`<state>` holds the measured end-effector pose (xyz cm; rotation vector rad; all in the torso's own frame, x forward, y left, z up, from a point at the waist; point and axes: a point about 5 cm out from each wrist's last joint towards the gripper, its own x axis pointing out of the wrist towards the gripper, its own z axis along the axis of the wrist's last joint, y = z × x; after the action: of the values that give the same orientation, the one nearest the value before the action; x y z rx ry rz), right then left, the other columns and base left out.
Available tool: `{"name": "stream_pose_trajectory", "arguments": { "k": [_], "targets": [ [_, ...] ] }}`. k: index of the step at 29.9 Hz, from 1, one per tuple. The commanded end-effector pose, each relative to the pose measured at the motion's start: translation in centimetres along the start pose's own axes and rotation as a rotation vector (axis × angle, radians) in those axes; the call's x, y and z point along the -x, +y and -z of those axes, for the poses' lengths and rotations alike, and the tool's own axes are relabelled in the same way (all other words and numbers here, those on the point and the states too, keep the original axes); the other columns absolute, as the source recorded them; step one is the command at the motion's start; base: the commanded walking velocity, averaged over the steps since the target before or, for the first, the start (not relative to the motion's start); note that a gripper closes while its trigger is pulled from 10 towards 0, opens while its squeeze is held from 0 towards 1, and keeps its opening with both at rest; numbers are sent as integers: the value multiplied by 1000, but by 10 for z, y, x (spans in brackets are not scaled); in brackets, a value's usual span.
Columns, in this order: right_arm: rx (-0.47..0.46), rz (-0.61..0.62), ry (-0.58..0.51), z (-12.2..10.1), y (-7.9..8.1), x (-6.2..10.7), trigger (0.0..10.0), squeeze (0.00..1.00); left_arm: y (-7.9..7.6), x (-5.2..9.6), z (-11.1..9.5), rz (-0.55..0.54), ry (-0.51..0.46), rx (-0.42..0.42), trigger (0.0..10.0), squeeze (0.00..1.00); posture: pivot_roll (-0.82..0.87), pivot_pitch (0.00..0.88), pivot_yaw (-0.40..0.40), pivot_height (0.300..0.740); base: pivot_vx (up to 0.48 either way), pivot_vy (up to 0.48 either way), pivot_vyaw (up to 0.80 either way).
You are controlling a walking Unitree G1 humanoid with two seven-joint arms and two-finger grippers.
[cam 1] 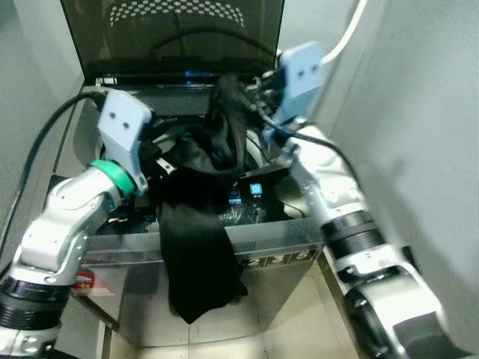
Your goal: Clothes washing
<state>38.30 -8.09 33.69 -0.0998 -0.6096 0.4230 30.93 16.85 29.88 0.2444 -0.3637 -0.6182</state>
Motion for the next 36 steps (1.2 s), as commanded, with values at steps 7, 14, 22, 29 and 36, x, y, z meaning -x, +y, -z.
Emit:
{"name": "stream_pose_trajectory", "arguments": {
  "k": [7,14,22,29,36],
  "targets": [
    [131,34,-20,-7,-20,1,10000,0,15,8,0,-186,35,-5,10000,0,103,136,17,740,0,0,0],
    [126,167,-84,-16,-39,3,10000,0,62,22,8,-740,107,-30,10000,0,109,124,18,740,0,0,0],
    [-190,-142,-159,-23,-18,13,10000,0,38,13,17,-458,174,57,10000,0,104,117,28,740,0,0,0],
    [-56,-698,10,-3,24,47,10000,0,23,3,10,-344,147,23,10000,0,100,112,39,740,0,0,0],
    [241,-807,160,19,25,49,10000,0,44,1,3,-546,107,31,10000,0,98,111,45,740,0,0,0]
  ]
}}
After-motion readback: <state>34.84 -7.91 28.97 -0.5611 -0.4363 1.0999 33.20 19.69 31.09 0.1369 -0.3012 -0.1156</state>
